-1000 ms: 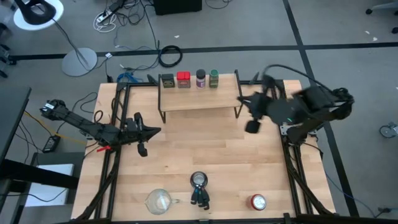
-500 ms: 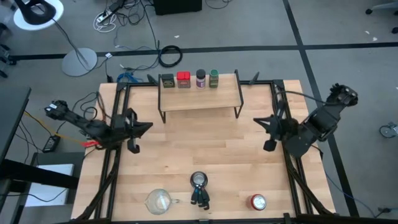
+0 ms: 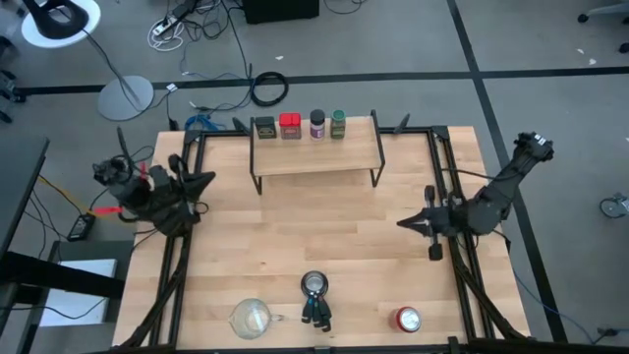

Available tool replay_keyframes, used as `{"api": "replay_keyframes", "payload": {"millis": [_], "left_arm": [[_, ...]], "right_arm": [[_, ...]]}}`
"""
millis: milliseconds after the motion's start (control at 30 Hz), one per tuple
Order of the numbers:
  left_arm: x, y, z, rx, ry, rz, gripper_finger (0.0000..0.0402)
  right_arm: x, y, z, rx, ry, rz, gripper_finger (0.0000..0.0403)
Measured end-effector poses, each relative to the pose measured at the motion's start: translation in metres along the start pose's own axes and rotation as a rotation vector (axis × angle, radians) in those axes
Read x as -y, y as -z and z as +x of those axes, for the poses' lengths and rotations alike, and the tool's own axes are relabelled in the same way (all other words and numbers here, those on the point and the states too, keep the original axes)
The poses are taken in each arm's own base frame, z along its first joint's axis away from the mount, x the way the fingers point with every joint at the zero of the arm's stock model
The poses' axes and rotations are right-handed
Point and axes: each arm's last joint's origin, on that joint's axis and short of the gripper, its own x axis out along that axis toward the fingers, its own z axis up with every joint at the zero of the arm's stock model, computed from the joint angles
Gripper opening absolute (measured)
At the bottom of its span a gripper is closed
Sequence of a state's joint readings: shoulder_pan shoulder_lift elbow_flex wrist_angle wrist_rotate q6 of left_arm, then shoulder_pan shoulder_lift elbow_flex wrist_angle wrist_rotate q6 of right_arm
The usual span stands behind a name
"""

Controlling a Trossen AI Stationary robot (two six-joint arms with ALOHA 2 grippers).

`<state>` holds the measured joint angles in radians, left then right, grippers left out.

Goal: Shelf spices
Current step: Return to Home Position

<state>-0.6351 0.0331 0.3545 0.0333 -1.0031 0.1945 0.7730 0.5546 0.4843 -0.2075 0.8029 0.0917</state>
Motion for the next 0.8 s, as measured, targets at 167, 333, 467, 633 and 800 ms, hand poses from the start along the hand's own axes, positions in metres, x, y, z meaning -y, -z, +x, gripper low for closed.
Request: {"api": "replay_keyframes", "payload": {"millis": [167, 333, 467, 633, 800], "left_arm": [[-0.006, -0.003, -0.003, -0.046, 0.002, 0.016, 0.0001], [-0.004, 0.005, -0.004, -0.083, 0.009, 0.082, 0.0001], [-0.003, 0.010, -0.004, -0.108, 0.012, 0.077, 0.0001], [0.005, 0.029, -0.001, -0.097, 0.047, 0.047, 0.0001], [0.014, 0.059, 0.000, -0.112, 0.059, 0.026, 0.0001]], "right_arm": [[0.010, 0.011, 0.000, 0.179, -0.034, -0.030, 0.0000], [0.018, 0.028, 0.011, 0.178, -0.043, -0.032, 0.0000], [0.026, 0.038, 0.023, 0.196, -0.078, -0.001, 0.0000], [0.038, 0.052, 0.039, 0.244, -0.130, 0.006, 0.0000], [0.053, 0.061, 0.049, 0.223, -0.155, -0.004, 0.0000]]}}
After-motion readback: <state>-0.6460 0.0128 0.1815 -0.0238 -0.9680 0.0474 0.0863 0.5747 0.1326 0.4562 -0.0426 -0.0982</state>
